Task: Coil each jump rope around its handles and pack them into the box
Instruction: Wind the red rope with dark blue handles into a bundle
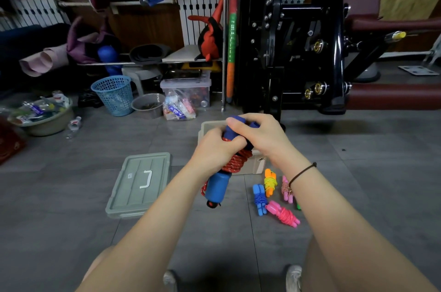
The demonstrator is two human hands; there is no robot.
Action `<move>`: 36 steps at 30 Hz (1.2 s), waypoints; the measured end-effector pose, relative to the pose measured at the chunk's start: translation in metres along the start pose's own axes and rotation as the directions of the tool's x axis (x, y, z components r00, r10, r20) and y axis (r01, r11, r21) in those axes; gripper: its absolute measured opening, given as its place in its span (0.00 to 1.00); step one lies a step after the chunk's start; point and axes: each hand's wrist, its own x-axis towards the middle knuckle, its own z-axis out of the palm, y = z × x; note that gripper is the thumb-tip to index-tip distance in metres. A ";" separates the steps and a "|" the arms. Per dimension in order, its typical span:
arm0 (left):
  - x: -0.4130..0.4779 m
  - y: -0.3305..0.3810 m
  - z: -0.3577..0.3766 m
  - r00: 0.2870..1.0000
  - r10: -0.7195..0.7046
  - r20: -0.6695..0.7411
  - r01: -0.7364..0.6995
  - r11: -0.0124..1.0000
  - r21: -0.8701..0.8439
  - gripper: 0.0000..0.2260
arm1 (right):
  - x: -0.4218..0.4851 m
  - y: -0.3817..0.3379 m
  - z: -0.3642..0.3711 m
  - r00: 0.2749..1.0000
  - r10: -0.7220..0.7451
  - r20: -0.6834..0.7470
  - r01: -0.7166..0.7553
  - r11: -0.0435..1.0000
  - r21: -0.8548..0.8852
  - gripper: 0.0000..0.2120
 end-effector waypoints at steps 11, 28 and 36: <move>0.010 -0.005 -0.018 0.989 -0.030 0.143 0.052 0.986 -0.155 0.16 | 0.011 0.011 -0.018 0.956 0.172 -0.238 -0.143 0.980 0.137 0.16; 0.014 -0.024 -0.023 0.963 0.149 0.223 -0.191 0.965 0.180 0.25 | 0.008 0.023 -0.004 0.928 -0.007 -0.372 -0.041 0.992 -0.122 0.14; 0.016 -0.032 -0.048 0.996 0.052 0.072 -0.035 0.977 -0.212 0.22 | 0.020 0.045 -0.043 0.823 0.457 -0.337 -0.266 0.834 0.483 0.16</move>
